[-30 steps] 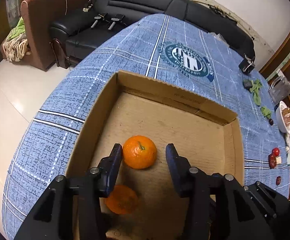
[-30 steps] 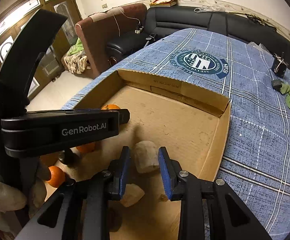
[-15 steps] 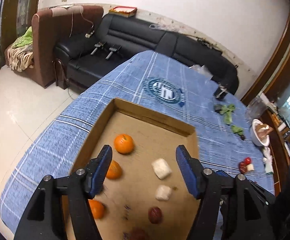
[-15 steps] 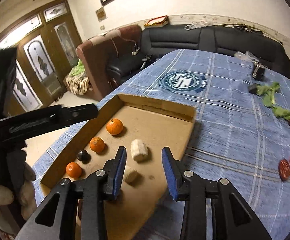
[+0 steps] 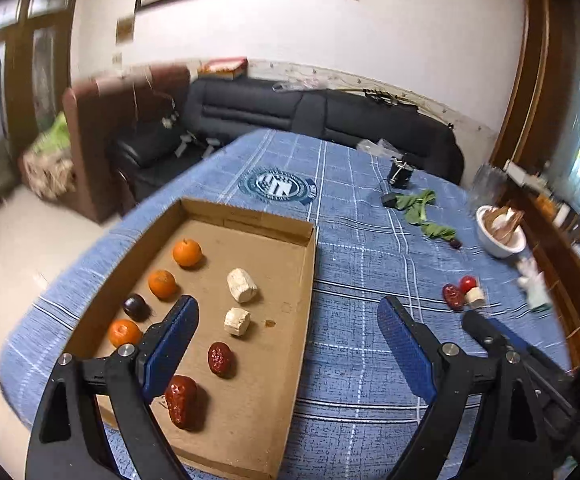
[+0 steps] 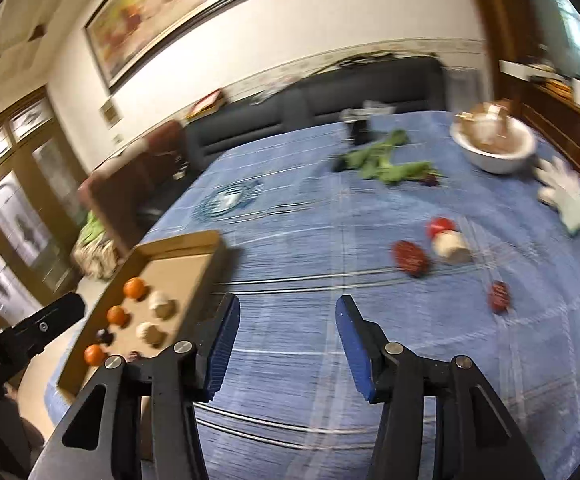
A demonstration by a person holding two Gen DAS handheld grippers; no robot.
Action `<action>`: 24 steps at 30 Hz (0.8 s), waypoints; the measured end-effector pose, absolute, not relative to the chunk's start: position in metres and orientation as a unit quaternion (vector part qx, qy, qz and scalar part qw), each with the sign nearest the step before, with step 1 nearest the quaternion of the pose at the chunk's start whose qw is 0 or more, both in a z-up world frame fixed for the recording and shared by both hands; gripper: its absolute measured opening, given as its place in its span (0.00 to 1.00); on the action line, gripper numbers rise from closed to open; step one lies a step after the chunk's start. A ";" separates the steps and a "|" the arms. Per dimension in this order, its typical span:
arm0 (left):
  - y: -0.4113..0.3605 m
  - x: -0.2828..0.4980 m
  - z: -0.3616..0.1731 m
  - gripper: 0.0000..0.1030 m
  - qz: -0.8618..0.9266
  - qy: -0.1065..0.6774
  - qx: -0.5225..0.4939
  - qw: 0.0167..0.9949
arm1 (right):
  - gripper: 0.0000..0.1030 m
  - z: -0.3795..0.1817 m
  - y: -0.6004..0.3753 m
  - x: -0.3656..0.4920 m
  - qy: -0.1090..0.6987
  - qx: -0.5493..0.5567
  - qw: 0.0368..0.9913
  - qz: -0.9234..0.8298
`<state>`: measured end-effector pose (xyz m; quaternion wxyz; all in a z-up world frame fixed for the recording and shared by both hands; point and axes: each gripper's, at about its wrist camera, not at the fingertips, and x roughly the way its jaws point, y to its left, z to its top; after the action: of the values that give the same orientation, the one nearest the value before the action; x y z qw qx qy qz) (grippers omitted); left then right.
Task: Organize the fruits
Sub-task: 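Withdraw both open tools from the box toward the remaining fruit, then grasp a red date with the left tool while the right tool grasps another red date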
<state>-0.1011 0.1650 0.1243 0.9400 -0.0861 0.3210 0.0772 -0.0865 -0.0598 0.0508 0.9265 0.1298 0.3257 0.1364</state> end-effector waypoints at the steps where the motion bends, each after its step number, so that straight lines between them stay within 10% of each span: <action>1: 0.158 -0.101 0.125 0.88 0.080 0.320 -0.075 0.941 | 0.55 0.049 -0.066 -0.088 0.326 0.134 0.927 0.130; 24: 0.103 -0.098 0.111 0.88 0.059 0.333 -0.003 0.941 | 0.59 0.026 -0.099 -0.093 0.336 0.143 0.928 0.079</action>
<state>-0.0977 0.1034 0.1105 0.9411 -0.0029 0.3328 0.0590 -0.0929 -0.0988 0.0256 0.9276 0.1428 0.3358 0.0794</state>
